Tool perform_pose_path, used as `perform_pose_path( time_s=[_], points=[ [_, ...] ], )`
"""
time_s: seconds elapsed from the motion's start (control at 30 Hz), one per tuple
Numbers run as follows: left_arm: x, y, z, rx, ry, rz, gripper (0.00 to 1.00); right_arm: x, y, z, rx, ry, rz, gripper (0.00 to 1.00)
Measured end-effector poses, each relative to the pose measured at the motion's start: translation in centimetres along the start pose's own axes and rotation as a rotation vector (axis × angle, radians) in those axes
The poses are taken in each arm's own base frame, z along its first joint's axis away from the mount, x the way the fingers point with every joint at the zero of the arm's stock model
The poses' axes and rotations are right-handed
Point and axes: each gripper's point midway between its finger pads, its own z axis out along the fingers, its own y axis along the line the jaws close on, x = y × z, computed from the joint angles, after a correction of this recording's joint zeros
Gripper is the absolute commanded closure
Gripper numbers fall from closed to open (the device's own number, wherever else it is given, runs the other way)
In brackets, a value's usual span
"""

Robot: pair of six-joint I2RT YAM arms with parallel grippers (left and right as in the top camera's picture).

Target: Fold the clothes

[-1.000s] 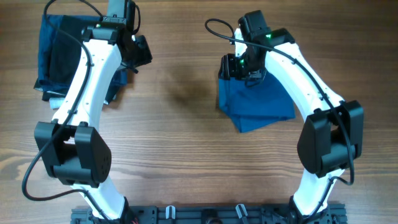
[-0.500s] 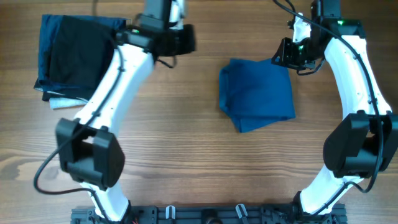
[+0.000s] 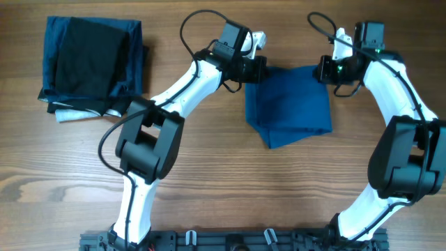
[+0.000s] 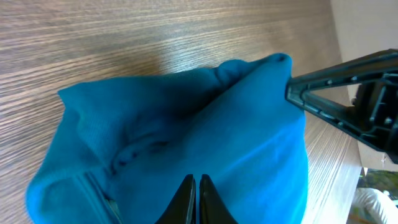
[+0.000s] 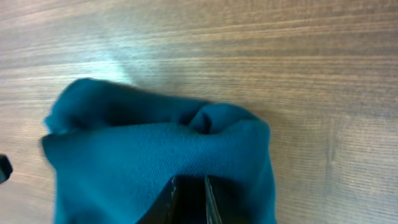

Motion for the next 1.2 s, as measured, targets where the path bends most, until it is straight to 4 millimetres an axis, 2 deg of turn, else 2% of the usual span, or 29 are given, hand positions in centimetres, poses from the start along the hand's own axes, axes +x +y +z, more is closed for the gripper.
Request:
perform_pose_path(
  time_s=[0.1, 0.23, 0.4, 0.6, 0.63, 0.67, 0.7, 0.8, 0.83, 0.93, 1.0, 1.1, 1.2],
  points=[
    [1.0, 1.1, 1.5, 0.0, 0.03, -0.014, 0.96, 0.6, -0.6, 1.4, 0.001, -0.031, -0.011, 0.86],
    [3.3, 4.2, 4.2, -0.047, 0.086, -0.055, 0.96, 1.2, -1.0, 2.8, -0.002, -0.066, -0.023, 0.84],
    [3.0, 4.4, 4.5, -0.077, 0.072, -0.046, 0.96, 1.2, -1.6, 4.5, -0.016, -0.078, -0.025, 0.84],
    [2.1, 4.3, 4.0, -0.115, 0.04, 0.001, 0.96, 1.0, -1.5, 4.1, -0.018, -0.068, -0.02, 0.78],
    [1.8, 4.2, 3.7, -0.123, 0.032, 0.008, 0.96, 1.0, -1.4, 3.9, -0.017, -0.062, -0.018, 0.74],
    [1.2, 3.9, 3.1, -0.135, 0.013, 0.018, 0.95, 1.0, -1.2, 3.5, -0.015, -0.055, -0.016, 0.66],
    [0.8, 3.6, 2.6, -0.139, -0.003, 0.025, 0.94, 1.1, -1.1, 3.0, -0.012, -0.047, -0.013, 0.63],
    [-1.8, 0.8, -0.6, -0.135, -0.084, 0.067, 0.94, 1.8, -0.3, 0.5, -0.005, -0.007, -0.004, 0.62],
    [-2.7, -0.5, -2.1, -0.128, -0.11, 0.081, 0.94, 1.9, 0.2, -0.8, -0.007, -0.004, -0.004, 0.66],
    [-4.1, -4.1, -6.3, -0.101, -0.158, 0.106, 0.95, 3.6, 1.9, -4.7, -0.02, 0.05, 0.017, 0.92],
    [-4.0, -5.5, -7.4, -0.076, -0.151, 0.109, 0.95, 4.7, 2.6, -6.3, -0.026, 0.083, 0.042, 0.96],
    [-2.4, -5.7, -7.1, -0.056, -0.085, 0.086, 0.95, 5.8, 2.9, -6.8, -0.029, 0.123, 0.062, 0.96],
    [-0.2, -5.6, -5.1, -0.028, 0.002, 0.063, 0.95, 7.5, 2.4, -5.6, -0.026, 0.153, 0.102, 0.96]
  ],
)
